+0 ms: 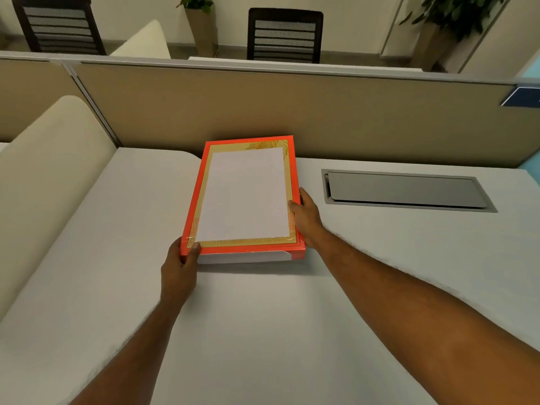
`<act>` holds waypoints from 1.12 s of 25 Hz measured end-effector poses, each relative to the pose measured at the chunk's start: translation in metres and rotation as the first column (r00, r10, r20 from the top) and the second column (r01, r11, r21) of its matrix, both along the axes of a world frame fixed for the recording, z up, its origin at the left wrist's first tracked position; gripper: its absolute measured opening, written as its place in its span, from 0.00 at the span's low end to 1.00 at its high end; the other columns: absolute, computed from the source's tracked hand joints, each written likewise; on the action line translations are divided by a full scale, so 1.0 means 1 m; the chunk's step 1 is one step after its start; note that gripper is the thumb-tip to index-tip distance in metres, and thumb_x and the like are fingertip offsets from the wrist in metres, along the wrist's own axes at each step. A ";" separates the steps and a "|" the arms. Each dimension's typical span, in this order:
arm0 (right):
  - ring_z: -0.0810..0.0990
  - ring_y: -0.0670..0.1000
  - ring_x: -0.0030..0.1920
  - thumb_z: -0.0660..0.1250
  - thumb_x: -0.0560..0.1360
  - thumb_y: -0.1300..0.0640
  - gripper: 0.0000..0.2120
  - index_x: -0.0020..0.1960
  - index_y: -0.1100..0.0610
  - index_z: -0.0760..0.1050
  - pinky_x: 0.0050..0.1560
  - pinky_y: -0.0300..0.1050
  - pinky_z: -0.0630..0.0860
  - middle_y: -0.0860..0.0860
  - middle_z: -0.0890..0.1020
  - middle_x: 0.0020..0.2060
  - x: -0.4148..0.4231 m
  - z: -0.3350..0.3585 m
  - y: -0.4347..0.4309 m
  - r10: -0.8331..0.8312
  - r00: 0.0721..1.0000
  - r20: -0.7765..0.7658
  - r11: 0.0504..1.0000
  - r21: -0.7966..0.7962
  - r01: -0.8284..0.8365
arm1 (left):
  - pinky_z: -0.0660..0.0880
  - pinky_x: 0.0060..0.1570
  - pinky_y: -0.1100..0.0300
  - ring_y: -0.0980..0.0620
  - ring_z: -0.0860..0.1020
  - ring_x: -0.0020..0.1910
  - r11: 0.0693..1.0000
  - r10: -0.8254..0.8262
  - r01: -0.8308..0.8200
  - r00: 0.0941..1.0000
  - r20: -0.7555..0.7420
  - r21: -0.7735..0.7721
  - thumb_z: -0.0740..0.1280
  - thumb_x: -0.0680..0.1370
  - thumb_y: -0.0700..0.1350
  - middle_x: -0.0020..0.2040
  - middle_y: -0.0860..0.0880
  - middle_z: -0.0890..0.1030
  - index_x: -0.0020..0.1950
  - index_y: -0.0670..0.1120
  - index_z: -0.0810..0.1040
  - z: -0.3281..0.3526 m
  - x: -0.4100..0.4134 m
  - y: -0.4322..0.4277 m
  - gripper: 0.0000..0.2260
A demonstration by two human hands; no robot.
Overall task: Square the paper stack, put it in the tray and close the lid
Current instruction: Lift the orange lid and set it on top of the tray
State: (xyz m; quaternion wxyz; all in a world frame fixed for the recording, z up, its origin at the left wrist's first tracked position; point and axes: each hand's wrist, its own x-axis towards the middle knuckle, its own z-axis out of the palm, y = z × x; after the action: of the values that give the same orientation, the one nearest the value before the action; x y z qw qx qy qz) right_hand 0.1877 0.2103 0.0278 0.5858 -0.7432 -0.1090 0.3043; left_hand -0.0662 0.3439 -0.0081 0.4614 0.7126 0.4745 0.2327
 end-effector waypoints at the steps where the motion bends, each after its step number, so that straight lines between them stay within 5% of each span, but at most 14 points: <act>1: 0.84 0.47 0.45 0.59 0.82 0.56 0.20 0.73 0.47 0.66 0.43 0.45 0.84 0.46 0.79 0.58 0.001 0.001 0.001 -0.003 1.000 0.013 1.000 -0.005 0.003 | 0.71 0.57 0.54 0.50 0.74 0.56 1.000 0.002 -0.002 1.000 0.000 0.010 0.61 0.81 0.55 0.65 0.45 0.77 0.72 0.44 0.69 0.001 0.001 0.000 0.23; 9: 0.84 0.51 0.46 0.60 0.82 0.58 0.20 0.73 0.48 0.67 0.42 0.45 0.83 0.45 0.78 0.56 0.011 0.013 0.004 -0.021 1.000 0.001 1.000 -0.014 0.021 | 0.74 0.51 0.58 0.50 0.77 0.48 0.995 0.022 -0.028 0.998 0.058 0.095 0.62 0.81 0.55 0.54 0.50 0.80 0.66 0.44 0.76 0.013 0.006 0.005 0.20; 14: 0.84 0.52 0.48 0.58 0.82 0.60 0.20 0.73 0.49 0.68 0.43 0.45 0.83 0.46 0.79 0.56 0.015 0.023 0.006 -0.042 0.999 0.023 0.998 0.039 0.041 | 0.71 0.43 0.70 0.51 0.78 0.48 0.988 0.049 -0.066 0.992 0.115 0.141 0.61 0.81 0.54 0.53 0.51 0.80 0.66 0.45 0.77 0.025 0.011 0.010 0.18; 18: 0.84 0.53 0.45 0.58 0.83 0.59 0.19 0.72 0.51 0.70 0.49 0.53 0.83 0.52 0.82 0.58 0.022 0.031 0.014 -0.072 0.995 -0.068 0.996 0.051 0.075 | 0.74 0.49 0.60 0.49 0.77 0.51 0.990 0.067 -0.081 0.990 0.123 0.113 0.62 0.81 0.53 0.54 0.50 0.79 0.67 0.44 0.76 0.034 0.020 0.021 0.18; 22: 0.84 0.50 0.39 0.58 0.83 0.58 0.20 0.74 0.50 0.67 0.41 0.47 0.82 0.49 0.82 0.53 0.018 0.025 0.012 -0.095 0.987 -0.127 0.995 0.012 0.097 | 0.74 0.49 0.60 0.49 0.77 0.50 0.989 0.061 -0.073 0.993 0.099 0.129 0.62 0.81 0.54 0.54 0.50 0.80 0.67 0.44 0.76 0.031 0.019 0.021 0.19; 28: 0.85 0.55 0.47 0.58 0.83 0.60 0.22 0.75 0.49 0.66 0.46 0.50 0.83 0.51 0.80 0.63 0.012 0.011 0.002 -0.070 0.993 -0.098 0.997 -0.032 0.068 | 0.75 0.54 0.53 0.48 0.77 0.51 0.995 0.062 -0.067 0.996 0.062 0.079 0.62 0.81 0.54 0.56 0.49 0.80 0.68 0.44 0.75 0.016 0.011 0.009 0.20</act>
State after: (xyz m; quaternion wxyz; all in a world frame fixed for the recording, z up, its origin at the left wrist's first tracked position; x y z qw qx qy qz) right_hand 0.1998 0.2120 0.0386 0.5901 -0.7387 -0.0497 0.3219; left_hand -0.0554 0.3528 0.0078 0.4384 0.7078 0.4734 0.2875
